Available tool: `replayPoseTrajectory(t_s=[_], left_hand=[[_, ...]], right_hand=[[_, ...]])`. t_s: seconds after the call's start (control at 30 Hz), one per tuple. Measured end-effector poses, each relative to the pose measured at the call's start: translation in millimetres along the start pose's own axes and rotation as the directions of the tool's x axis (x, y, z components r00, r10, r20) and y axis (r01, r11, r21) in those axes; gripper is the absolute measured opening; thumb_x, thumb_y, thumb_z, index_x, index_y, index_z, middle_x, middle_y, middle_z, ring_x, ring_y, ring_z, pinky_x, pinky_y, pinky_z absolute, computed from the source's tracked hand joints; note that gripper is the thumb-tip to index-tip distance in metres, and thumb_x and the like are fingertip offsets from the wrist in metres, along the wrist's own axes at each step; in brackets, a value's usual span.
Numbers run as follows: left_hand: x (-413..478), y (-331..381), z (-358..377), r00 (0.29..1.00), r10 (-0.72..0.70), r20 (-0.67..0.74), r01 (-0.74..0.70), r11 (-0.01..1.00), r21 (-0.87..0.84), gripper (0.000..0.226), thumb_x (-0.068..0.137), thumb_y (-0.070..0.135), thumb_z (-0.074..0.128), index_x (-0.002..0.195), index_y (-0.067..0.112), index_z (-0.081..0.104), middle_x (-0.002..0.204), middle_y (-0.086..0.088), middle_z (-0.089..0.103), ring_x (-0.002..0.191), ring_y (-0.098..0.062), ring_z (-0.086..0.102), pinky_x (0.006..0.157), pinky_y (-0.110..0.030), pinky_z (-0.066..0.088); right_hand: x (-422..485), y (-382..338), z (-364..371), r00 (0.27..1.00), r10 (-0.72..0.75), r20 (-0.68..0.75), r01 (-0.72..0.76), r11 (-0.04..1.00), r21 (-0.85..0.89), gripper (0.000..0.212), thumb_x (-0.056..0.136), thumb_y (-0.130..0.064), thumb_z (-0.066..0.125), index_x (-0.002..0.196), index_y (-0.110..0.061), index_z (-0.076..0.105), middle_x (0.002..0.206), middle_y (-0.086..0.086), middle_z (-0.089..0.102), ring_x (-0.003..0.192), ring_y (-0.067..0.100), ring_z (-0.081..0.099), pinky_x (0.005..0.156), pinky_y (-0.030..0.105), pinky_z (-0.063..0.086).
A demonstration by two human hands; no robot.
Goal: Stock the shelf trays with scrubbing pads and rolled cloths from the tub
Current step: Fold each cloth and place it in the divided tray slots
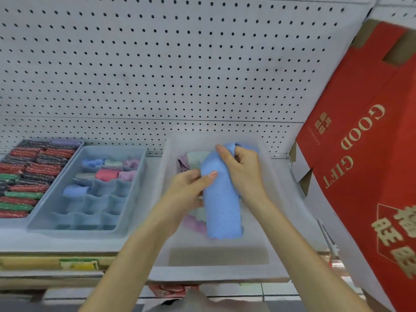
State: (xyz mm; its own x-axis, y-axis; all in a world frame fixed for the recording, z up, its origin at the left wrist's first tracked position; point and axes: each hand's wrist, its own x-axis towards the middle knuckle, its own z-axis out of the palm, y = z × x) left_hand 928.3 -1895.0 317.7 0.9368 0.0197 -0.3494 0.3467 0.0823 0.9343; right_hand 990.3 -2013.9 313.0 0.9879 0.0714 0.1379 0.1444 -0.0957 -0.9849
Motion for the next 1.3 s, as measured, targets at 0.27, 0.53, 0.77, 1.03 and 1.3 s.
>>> replayPoseTrajectory(t_s=[0.27, 0.53, 0.77, 1.03, 1.3], left_hand=[[7.7, -15.0, 1.8, 0.978, 0.119, -0.173, -0.109, 0.992, 0.066, 0.025, 0.094, 0.018, 0.057, 0.100, -0.006, 0.063, 0.103, -0.032, 0.064, 0.082, -0.022, 0.058, 0.075, -0.038, 0.043], [15.2, -25.8, -5.7, 0.984, 0.062, -0.170, -0.078, 0.993, -0.091, 0.024, 0.098, 0.011, 0.048, 0.109, -0.002, 0.064, 0.114, -0.026, 0.065, 0.093, -0.024, 0.061, 0.087, -0.039, 0.045], [20.9, -24.7, 1.5, 0.934, 0.182, -0.308, -0.204, 0.978, -0.043, 0.017, 0.093, 0.001, 0.054, 0.095, 0.018, 0.053, 0.082, -0.008, 0.064, 0.072, -0.014, 0.060, 0.071, -0.030, 0.050], [24.6, -22.0, -0.6, 0.864, 0.465, -0.193, -0.411, 0.873, 0.263, 0.034, 0.090, -0.008, 0.049, 0.085, 0.020, 0.067, 0.074, 0.019, 0.064, 0.063, 0.004, 0.054, 0.060, -0.012, 0.039], [24.5, -4.6, -2.3, 0.867, 0.475, -0.153, -0.333, 0.779, 0.531, 0.020, 0.077, 0.007, 0.074, 0.094, 0.018, 0.072, 0.075, 0.007, 0.067, 0.066, -0.009, 0.062, 0.073, -0.030, 0.054]], right_hand=[[-7.6, 19.6, 6.1, 0.993, 0.117, 0.018, -0.116, 0.993, -0.031, 0.037, 0.092, -0.022, 0.059, 0.062, -0.006, 0.046, 0.060, 0.007, 0.043, 0.062, 0.015, 0.041, 0.057, 0.028, 0.034], [-12.1, 20.6, -25.8, 0.881, 0.349, 0.318, -0.422, 0.885, 0.197, 0.029, 0.083, 0.001, 0.066, 0.109, -0.011, 0.059, 0.085, 0.003, 0.071, 0.084, 0.020, 0.067, 0.077, 0.032, 0.055], [-19.3, 12.5, -28.9, 0.967, 0.228, 0.112, -0.241, 0.963, 0.122, 0.021, 0.084, 0.003, 0.063, 0.092, -0.015, 0.067, 0.081, 0.003, 0.064, 0.073, 0.011, 0.062, 0.066, 0.023, 0.052], [-19.1, 9.5, -30.2, 0.937, 0.306, 0.169, -0.336, 0.923, 0.188, 0.023, 0.082, 0.004, 0.066, 0.100, -0.010, 0.069, 0.092, 0.009, 0.070, 0.081, 0.012, 0.065, 0.069, 0.016, 0.052], [-3.1, -1.8, -35.5, 0.983, 0.044, 0.179, 0.019, 0.941, -0.338, 0.021, 0.078, -0.005, 0.073, 0.098, -0.008, 0.073, 0.073, -0.008, 0.061, 0.059, -0.003, 0.050, 0.058, 0.008, 0.040]])
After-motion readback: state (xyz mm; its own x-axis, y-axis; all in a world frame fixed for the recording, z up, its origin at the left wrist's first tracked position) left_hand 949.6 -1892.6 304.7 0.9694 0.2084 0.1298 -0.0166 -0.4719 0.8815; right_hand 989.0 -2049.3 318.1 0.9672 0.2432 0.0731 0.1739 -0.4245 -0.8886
